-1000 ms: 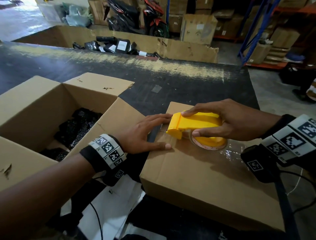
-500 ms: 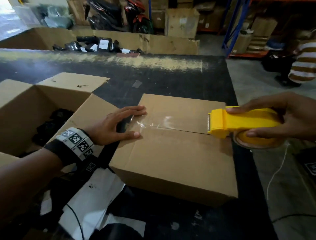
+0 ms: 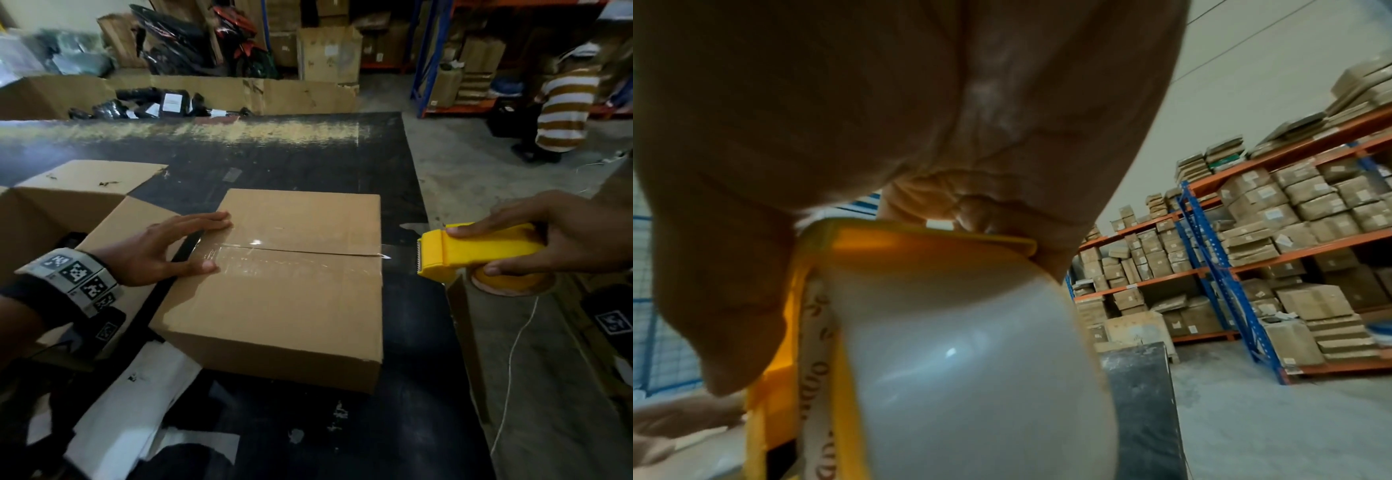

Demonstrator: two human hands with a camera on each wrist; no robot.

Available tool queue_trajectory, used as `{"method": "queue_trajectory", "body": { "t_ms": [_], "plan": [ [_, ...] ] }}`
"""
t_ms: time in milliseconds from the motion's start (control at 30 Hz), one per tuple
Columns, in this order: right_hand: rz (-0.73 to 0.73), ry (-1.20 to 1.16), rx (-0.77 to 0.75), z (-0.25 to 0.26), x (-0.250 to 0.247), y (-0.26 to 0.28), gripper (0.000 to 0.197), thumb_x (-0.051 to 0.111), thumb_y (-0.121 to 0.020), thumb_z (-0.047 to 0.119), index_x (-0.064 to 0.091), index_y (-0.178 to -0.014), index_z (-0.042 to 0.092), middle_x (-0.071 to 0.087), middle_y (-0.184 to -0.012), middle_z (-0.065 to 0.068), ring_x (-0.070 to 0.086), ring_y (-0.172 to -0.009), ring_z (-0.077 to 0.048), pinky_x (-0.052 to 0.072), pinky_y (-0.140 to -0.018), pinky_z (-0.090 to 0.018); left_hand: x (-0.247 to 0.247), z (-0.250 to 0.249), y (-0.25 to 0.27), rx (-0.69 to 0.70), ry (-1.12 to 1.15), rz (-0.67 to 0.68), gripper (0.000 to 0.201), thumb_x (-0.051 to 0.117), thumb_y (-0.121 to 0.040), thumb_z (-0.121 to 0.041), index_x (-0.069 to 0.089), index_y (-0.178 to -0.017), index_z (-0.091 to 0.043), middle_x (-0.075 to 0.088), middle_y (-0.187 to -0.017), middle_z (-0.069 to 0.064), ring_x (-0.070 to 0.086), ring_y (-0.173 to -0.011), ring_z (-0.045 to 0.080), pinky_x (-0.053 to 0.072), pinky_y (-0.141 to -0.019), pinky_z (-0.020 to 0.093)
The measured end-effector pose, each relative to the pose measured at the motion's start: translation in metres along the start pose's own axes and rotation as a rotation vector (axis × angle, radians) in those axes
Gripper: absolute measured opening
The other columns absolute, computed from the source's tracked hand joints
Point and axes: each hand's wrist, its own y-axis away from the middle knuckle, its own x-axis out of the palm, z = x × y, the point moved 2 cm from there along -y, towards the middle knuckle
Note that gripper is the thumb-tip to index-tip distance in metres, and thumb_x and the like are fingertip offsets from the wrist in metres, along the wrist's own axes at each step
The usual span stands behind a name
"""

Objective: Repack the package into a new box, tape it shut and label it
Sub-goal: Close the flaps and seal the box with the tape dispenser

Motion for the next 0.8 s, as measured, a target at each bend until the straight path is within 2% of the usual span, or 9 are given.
{"method": "queue_trajectory", "body": {
  "t_ms": [67, 133, 200, 267, 367, 500, 600, 700, 800],
  "plan": [
    [0.074, 0.051, 0.003, 0.0, -0.006, -0.004, 0.068, 0.066, -0.072, 0.074, 0.047, -0.136, 0.064, 0.057, -0.107, 0.041, 0.058, -0.098, 0.008, 0.047, -0.076, -0.015, -0.002, -0.003, 0.0, -0.026, -0.044, 0.033, 0.085, 0.057, -0.081, -0.077, 0.032, -0.155, -0.045, 0.028, -0.162, -0.029, 0.025, -0.151, -0.003, 0.026, -0.123, 0.043],
    [0.013, 0.03, -0.037, -0.01, -0.004, -0.007, 0.068, 0.062, -0.07, 0.078, 0.045, -0.135, 0.067, 0.053, -0.106, 0.048, 0.055, -0.097, 0.012, 0.045, -0.076, -0.018, -0.006, -0.007, -0.002, -0.062, -0.108, 0.083, 0.087, 0.052, -0.08, -0.081, 0.026, -0.156, -0.048, 0.023, -0.164, -0.029, 0.017, -0.153, -0.004, 0.023, -0.125, 0.044],
    [0.05, 0.03, -0.069, -0.014, 0.0, -0.006, 0.069, 0.059, -0.069, 0.08, 0.044, -0.135, 0.068, 0.051, -0.105, 0.05, 0.054, -0.096, 0.014, 0.044, -0.077, -0.019, -0.011, -0.018, -0.007, -0.085, -0.195, 0.145, 0.085, 0.046, -0.08, -0.082, 0.023, -0.156, -0.049, 0.02, -0.166, -0.024, 0.012, -0.155, 0.0, 0.022, -0.126, 0.048],
    [0.039, 0.0, -0.049, -0.016, 0.004, -0.011, 0.069, 0.058, -0.067, 0.081, 0.043, -0.134, 0.07, 0.052, -0.106, 0.048, 0.055, -0.096, 0.011, 0.047, -0.078, -0.021, -0.013, -0.038, -0.016, -0.056, -0.27, 0.206, 0.08, 0.05, -0.085, -0.069, 0.017, -0.155, -0.049, 0.02, -0.167, -0.018, 0.013, -0.156, 0.006, 0.023, -0.126, 0.05],
    [0.012, 0.007, -0.056, -0.024, 0.009, -0.018, 0.065, 0.06, -0.069, 0.08, 0.045, -0.132, 0.071, 0.057, -0.108, 0.037, 0.057, -0.099, 0.007, 0.05, -0.082, -0.024, -0.005, -0.086, -0.034, 0.019, -0.353, 0.351, 0.086, 0.06, -0.09, -0.045, 0.004, -0.155, -0.047, 0.011, -0.169, -0.016, 0.013, -0.155, 0.006, 0.02, -0.127, 0.046],
    [0.034, 0.0, -0.058, -0.022, 0.015, -0.025, 0.062, 0.064, -0.07, 0.07, 0.046, -0.13, 0.071, 0.057, -0.114, 0.03, 0.055, -0.101, 0.007, 0.044, -0.08, -0.019, 0.02, -0.157, -0.057, 0.187, -0.416, 0.489, 0.09, 0.064, -0.094, -0.041, 0.004, -0.16, -0.045, 0.002, -0.17, -0.018, 0.01, -0.155, 0.005, 0.016, -0.128, 0.037],
    [0.051, 0.015, -0.045, -0.021, 0.017, -0.031, 0.061, 0.066, -0.071, 0.066, 0.046, -0.129, 0.072, 0.057, -0.116, 0.028, 0.056, -0.101, 0.003, 0.043, -0.079, -0.017, 0.035, -0.191, -0.076, 0.3, -0.433, 0.456, 0.087, 0.066, -0.092, -0.045, 0.014, -0.162, -0.038, 0.01, -0.17, -0.013, 0.016, -0.154, 0.01, 0.02, -0.126, 0.04],
    [0.05, 0.005, -0.051, -0.018, 0.02, -0.036, 0.059, 0.068, -0.071, 0.064, 0.048, -0.126, 0.073, 0.059, -0.115, 0.037, 0.058, -0.102, 0.009, 0.044, -0.079, -0.014, 0.045, -0.206, -0.09, 0.357, -0.446, 0.41, 0.086, 0.065, -0.091, -0.049, 0.019, -0.161, -0.032, 0.018, -0.169, -0.01, 0.021, -0.153, 0.012, 0.025, -0.124, 0.04],
    [0.079, -0.048, -0.026, -0.014, 0.021, -0.045, 0.052, 0.07, -0.077, 0.055, 0.057, -0.127, 0.061, 0.066, -0.095, 0.042, 0.063, -0.091, 0.012, 0.046, -0.075, -0.013, 0.052, -0.215, -0.097, 0.393, -0.484, 0.39, 0.081, 0.061, -0.09, -0.054, 0.025, -0.159, -0.032, 0.022, -0.168, -0.01, 0.024, -0.151, 0.016, 0.032, -0.12, 0.044]
  ]
}}
